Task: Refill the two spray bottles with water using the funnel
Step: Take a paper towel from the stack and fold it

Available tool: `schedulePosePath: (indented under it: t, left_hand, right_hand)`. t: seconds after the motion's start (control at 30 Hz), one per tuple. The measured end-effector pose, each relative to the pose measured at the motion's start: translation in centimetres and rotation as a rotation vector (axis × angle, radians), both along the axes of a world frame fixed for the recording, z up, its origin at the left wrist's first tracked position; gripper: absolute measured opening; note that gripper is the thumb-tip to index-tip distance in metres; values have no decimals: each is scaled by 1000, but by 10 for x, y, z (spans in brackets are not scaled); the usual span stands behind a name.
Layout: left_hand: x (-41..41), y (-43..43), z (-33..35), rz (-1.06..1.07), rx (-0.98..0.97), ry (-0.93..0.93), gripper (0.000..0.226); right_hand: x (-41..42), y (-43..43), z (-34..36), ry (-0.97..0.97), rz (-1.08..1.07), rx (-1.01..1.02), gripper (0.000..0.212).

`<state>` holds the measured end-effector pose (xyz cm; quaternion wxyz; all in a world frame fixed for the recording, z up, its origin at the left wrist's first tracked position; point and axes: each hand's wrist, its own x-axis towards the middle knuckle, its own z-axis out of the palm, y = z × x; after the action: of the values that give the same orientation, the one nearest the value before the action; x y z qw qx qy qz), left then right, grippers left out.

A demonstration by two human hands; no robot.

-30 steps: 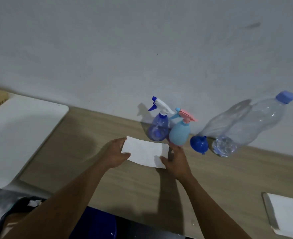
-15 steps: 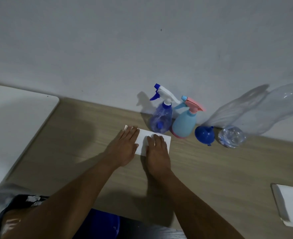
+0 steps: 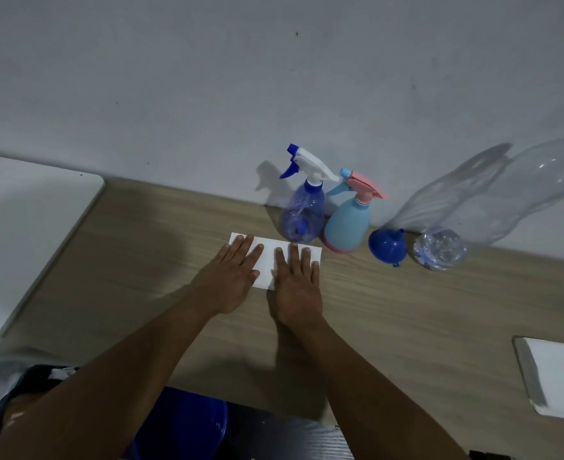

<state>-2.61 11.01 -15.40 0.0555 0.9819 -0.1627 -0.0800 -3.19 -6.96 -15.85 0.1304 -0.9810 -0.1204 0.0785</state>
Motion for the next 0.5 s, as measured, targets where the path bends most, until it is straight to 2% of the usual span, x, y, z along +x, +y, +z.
schedulePosePath:
  t: [0.23, 0.5]
  left_hand:
    - [-23, -22, -6, 27, 1, -7, 70]
    - [-43, -108, -6, 64, -20, 30, 65]
  right_hand:
    - [-18, -29, 6, 33, 66, 22, 60]
    - [-34, -114, 11, 67, 80, 55, 59]
